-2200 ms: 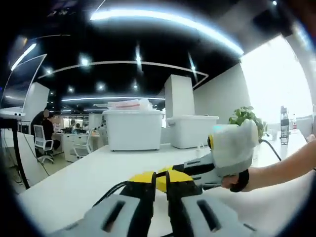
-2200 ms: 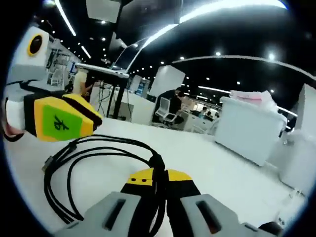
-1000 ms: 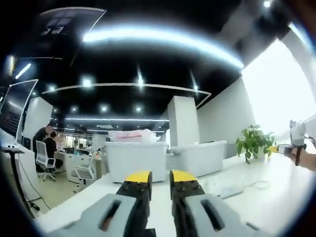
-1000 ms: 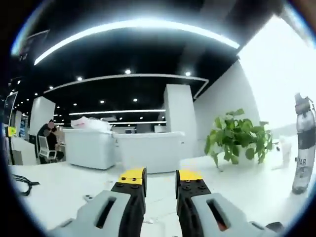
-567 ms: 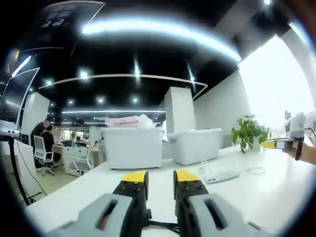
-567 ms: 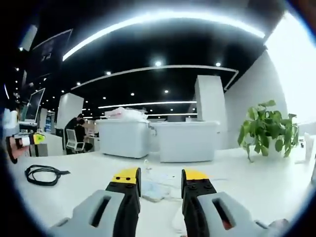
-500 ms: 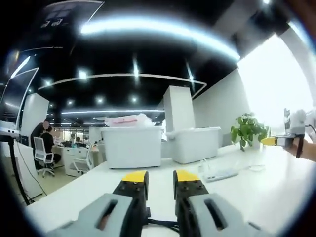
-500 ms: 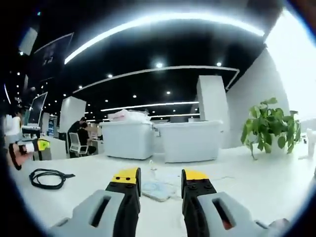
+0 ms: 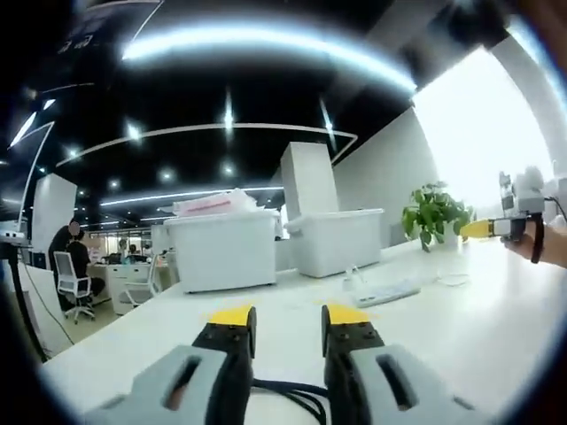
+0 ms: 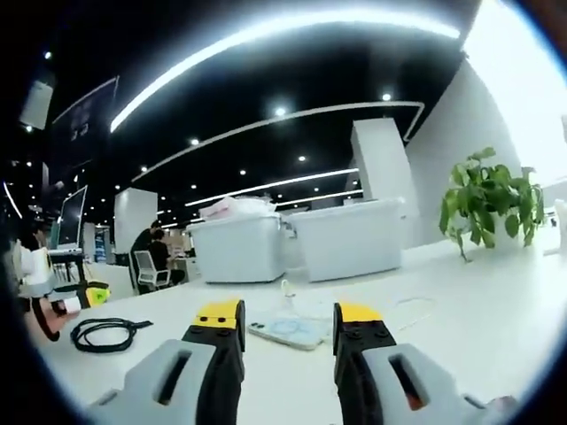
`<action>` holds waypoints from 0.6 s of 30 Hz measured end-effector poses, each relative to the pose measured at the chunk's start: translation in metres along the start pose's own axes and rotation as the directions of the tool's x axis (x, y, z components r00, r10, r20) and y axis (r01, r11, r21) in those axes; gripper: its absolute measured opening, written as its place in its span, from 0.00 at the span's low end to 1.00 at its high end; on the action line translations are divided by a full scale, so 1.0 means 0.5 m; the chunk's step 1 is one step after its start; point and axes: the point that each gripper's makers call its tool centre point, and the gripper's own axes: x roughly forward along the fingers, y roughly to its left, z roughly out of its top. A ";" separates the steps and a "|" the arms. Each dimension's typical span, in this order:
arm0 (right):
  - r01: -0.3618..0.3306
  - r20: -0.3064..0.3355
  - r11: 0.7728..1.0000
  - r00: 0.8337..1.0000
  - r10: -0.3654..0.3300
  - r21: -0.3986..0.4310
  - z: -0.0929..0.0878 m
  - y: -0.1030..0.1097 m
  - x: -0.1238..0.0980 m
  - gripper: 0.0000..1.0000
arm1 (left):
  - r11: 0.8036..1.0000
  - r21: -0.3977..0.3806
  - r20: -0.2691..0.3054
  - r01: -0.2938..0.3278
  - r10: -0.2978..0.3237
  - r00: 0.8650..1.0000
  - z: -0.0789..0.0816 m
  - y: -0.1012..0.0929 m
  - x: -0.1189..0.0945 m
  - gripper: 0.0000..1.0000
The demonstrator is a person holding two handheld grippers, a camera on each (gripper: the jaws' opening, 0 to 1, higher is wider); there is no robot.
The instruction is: Coil the Type-C to USB data cable on the desktop and secure it with Velcro straps.
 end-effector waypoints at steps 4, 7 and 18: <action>-0.001 0.016 0.999 1.000 0.002 -0.039 0.008 0.005 -0.002 0.42 | 1.000 -0.019 -0.007 0.010 -0.010 1.000 -0.003 -0.004 0.000 0.32; -0.005 0.016 0.998 1.000 0.006 -0.061 0.006 0.009 -0.001 0.43 | 1.000 -0.023 -0.016 0.007 -0.008 1.000 -0.006 -0.003 -0.001 0.32; -0.002 0.011 0.997 1.000 0.003 -0.076 0.005 0.006 -0.002 0.46 | 1.000 0.010 -0.023 0.006 -0.006 1.000 -0.007 -0.007 -0.002 0.32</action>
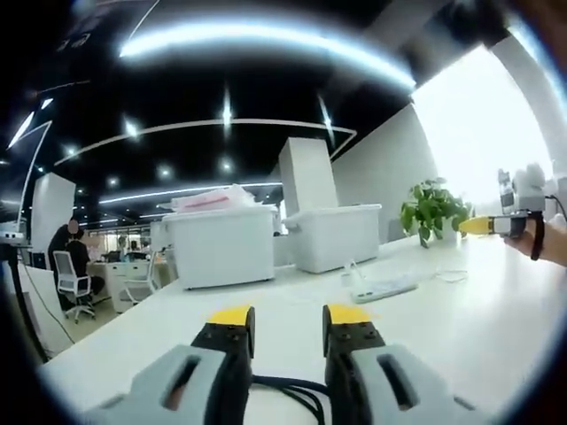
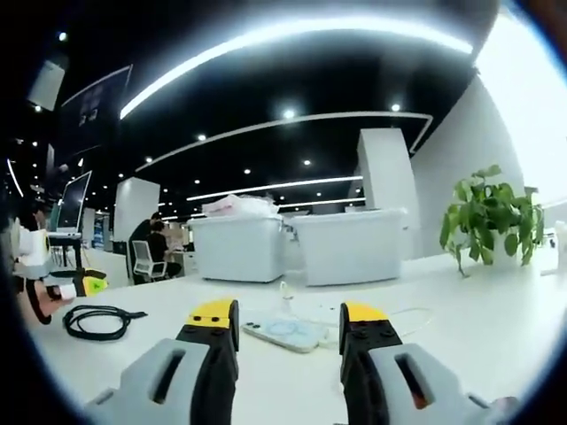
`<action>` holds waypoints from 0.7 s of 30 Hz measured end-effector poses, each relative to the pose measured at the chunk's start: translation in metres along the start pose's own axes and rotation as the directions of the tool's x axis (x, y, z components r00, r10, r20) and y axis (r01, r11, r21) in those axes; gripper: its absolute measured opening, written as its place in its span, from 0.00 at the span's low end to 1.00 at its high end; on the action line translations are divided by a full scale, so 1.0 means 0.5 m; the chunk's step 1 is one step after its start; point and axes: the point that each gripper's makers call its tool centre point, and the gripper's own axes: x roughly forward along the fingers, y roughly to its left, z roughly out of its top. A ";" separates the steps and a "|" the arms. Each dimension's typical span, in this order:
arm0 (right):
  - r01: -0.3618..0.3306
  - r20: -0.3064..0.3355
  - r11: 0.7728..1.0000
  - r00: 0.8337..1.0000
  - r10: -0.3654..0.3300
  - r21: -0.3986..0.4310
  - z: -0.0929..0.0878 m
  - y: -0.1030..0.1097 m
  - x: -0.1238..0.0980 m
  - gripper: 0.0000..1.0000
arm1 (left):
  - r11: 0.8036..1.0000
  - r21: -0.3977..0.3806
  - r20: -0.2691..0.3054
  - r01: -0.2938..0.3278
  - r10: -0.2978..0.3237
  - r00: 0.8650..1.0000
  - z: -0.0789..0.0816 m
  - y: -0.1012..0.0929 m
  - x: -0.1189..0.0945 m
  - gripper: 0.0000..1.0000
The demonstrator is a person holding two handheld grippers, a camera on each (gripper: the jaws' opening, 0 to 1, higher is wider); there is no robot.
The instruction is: Coil the Type-C to USB data cable on the desktop and secure it with Velcro straps.
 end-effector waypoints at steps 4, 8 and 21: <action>-0.009 0.000 1.000 1.000 0.009 -0.002 -0.001 0.005 0.000 0.46 | 1.000 0.022 -0.006 0.006 -0.006 1.000 -0.002 -0.007 0.001 0.32; -0.014 -0.004 1.000 1.000 0.014 -0.005 -0.003 0.009 0.001 0.46 | 1.000 0.029 -0.006 0.010 -0.010 1.000 -0.002 -0.008 0.001 0.32; -0.030 -0.007 0.999 1.000 0.030 -0.014 -0.007 0.017 0.001 0.46 | 1.000 0.021 -0.013 0.017 -0.017 1.000 -0.004 -0.012 0.000 0.32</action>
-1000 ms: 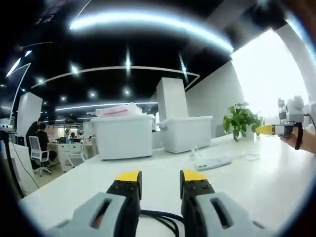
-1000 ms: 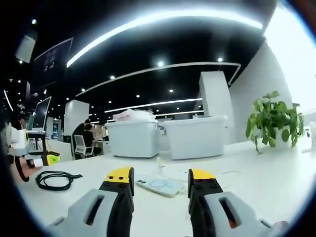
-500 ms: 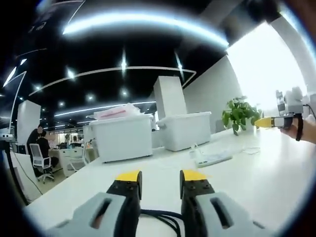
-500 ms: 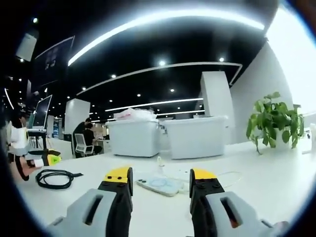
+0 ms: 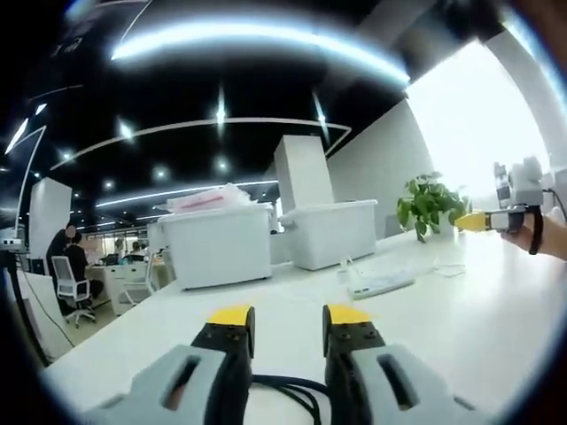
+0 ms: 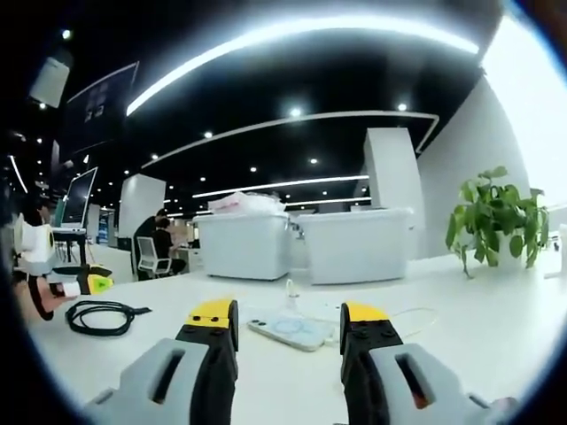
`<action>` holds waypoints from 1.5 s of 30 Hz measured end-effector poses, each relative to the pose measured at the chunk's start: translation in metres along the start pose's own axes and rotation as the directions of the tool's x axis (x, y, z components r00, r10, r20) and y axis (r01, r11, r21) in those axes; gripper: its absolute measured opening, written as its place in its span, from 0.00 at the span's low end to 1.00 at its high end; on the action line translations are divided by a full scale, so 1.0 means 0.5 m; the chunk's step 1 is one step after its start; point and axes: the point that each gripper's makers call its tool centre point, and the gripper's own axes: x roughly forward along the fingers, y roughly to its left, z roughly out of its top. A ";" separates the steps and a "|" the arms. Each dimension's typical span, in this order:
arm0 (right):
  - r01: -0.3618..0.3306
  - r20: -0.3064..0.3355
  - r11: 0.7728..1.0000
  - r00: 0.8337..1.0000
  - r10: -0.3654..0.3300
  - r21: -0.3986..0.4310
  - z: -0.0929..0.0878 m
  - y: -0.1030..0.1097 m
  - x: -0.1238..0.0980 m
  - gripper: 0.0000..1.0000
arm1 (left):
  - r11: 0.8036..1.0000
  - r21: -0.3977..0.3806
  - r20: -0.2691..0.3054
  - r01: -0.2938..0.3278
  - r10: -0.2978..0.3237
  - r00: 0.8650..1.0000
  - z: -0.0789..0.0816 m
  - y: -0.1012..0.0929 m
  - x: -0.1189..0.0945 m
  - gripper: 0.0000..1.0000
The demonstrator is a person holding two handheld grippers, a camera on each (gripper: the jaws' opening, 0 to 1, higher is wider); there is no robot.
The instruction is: Coil the Type-C to USB data cable on the desktop and secure it with Velcro straps.
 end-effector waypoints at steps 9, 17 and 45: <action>-0.007 -0.005 1.000 1.000 0.007 -0.005 -0.004 0.004 0.002 0.46 | 1.000 0.002 -0.003 0.006 -0.006 1.000 -0.001 -0.002 0.000 0.32; -0.017 -0.012 1.000 1.000 0.018 0.007 -0.009 0.008 0.002 0.46 | 1.000 -0.001 -0.006 0.011 -0.011 1.000 -0.003 -0.005 0.001 0.32; -0.031 -0.019 0.999 0.999 0.031 0.012 -0.013 0.010 0.006 0.46 | 1.000 0.001 -0.019 0.017 -0.017 1.000 -0.007 -0.009 0.001 0.32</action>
